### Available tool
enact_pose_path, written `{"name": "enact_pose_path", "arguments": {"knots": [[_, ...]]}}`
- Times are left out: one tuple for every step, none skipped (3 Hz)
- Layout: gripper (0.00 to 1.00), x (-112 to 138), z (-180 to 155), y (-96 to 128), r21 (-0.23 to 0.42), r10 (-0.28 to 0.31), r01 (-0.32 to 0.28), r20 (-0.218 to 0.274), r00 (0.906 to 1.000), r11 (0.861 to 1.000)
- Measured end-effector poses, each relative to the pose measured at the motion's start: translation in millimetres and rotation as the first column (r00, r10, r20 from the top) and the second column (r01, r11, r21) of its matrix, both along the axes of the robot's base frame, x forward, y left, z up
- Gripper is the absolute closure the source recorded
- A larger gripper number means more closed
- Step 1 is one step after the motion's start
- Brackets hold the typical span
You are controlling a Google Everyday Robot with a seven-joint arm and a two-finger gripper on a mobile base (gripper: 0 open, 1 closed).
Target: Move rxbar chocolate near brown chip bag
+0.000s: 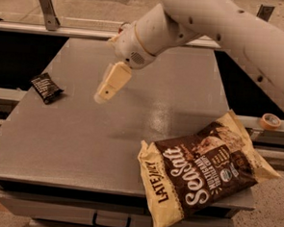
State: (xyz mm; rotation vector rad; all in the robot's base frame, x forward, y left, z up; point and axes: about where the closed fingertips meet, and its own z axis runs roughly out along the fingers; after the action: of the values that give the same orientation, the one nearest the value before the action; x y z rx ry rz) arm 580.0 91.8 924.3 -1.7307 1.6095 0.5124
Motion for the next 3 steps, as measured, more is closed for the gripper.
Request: {"name": "enact_pose_path", "arguments": {"knots": [[0.0,29,-1,66,0.09,-0.013,0.015,-0.022,0.9997,0.996],[0.0,40,-11,144,0.144,-0.036,0.05,-0.098,0.9945,0.988],[0.0,39,-37,181,0.133,-0.099,0.121,-0.163,0.9817,0.984]]}}
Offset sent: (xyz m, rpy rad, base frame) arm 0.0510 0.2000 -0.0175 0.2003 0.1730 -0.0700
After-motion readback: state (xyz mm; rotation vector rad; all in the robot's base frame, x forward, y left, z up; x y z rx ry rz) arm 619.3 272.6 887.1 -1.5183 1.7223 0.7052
